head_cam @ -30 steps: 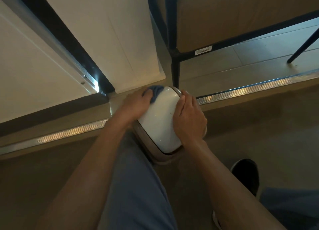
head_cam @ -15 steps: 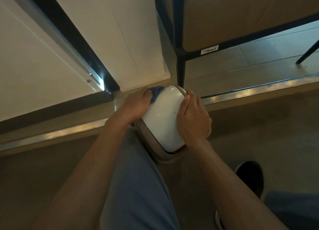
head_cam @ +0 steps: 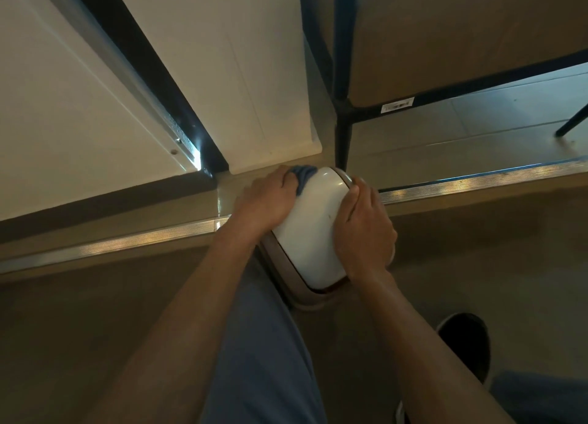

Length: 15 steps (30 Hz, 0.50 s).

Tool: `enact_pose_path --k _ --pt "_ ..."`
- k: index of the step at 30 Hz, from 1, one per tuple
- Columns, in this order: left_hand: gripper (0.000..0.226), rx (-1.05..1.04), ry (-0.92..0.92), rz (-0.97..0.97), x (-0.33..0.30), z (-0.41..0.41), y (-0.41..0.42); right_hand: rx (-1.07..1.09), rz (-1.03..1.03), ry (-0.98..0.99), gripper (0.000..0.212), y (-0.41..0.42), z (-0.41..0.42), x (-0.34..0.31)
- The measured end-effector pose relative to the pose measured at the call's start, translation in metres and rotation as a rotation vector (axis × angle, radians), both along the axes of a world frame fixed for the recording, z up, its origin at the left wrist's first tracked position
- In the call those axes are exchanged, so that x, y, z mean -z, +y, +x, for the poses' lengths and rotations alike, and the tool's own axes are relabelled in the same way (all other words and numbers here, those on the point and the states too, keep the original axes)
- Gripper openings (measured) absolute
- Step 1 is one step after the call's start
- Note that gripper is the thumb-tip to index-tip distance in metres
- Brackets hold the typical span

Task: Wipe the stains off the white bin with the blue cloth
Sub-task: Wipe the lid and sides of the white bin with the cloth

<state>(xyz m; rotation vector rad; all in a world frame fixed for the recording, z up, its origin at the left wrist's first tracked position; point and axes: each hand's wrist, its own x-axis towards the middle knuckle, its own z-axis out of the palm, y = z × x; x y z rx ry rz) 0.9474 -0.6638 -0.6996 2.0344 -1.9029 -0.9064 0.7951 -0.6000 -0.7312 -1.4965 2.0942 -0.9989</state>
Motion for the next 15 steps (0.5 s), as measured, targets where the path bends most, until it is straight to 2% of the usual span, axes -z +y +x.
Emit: enact_pose_path --k 2,4,7,8,11,13,15 --pt "0.049 0.070 -0.051 -0.042 -0.003 -0.027 -0.007 0.003 -0.004 -0.007 0.042 -0.001 0.001 0.000" --pt "0.046 0.192 -0.136 -0.163 -0.004 -0.044 0.009 0.012 -0.006 -0.005 0.041 -0.002 0.001 0.002" --pt "0.050 0.349 -0.191 -0.394 -0.003 -0.025 0.047 -0.008 -0.027 0.004 0.044 -0.002 0.001 0.001" --pt "0.051 0.358 -0.173 -0.411 -0.002 -0.011 0.054 -0.011 -0.026 0.000 0.044 -0.001 0.002 0.000" --pt "0.046 0.215 -0.106 -0.266 -0.002 0.011 0.046 -0.005 -0.015 -0.017 0.042 -0.001 0.001 -0.001" --pt "0.044 0.073 -0.089 -0.107 -0.004 0.000 0.023 -0.007 -0.016 -0.022 0.043 0.000 0.000 -0.001" --pt "0.043 0.023 -0.094 -0.063 -0.007 -0.022 0.004 -0.009 -0.011 -0.019 0.043 0.000 0.000 0.000"
